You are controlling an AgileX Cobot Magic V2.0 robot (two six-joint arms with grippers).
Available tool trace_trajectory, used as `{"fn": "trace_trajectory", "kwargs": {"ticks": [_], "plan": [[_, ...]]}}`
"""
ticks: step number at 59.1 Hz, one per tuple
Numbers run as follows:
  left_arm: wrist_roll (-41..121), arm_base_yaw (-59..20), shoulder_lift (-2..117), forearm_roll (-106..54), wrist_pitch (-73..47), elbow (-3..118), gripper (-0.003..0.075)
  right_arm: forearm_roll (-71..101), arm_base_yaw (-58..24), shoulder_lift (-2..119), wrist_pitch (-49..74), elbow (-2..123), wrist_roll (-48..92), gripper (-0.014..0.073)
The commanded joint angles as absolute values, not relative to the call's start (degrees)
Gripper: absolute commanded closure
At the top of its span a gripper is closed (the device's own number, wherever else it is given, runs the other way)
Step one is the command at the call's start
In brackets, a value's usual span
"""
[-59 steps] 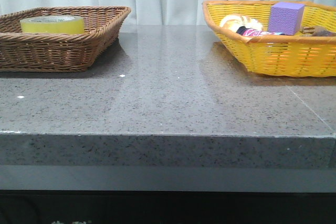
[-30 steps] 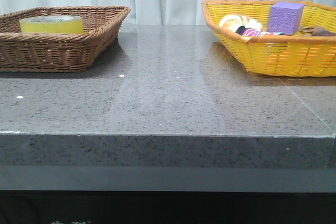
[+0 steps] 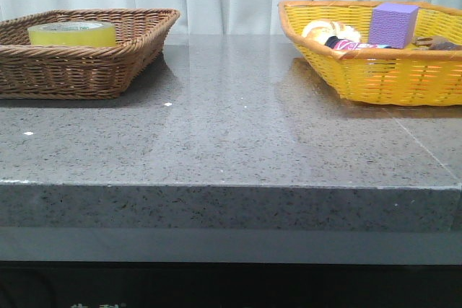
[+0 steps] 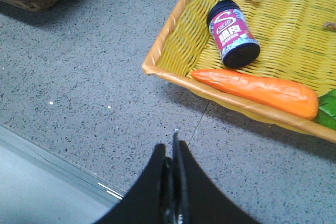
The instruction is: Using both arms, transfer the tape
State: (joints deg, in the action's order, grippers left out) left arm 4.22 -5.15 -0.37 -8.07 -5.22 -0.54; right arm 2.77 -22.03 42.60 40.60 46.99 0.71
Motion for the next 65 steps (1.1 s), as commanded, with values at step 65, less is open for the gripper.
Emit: {"fn": "trace_trajectory", "kwargs": {"ticks": [65], "plan": [[3.97,-5.07,-1.39,-8.64,-0.52,-2.79,0.0740,8.91,-3.32,2.39,9.57,8.84,0.80,0.0662]]}}
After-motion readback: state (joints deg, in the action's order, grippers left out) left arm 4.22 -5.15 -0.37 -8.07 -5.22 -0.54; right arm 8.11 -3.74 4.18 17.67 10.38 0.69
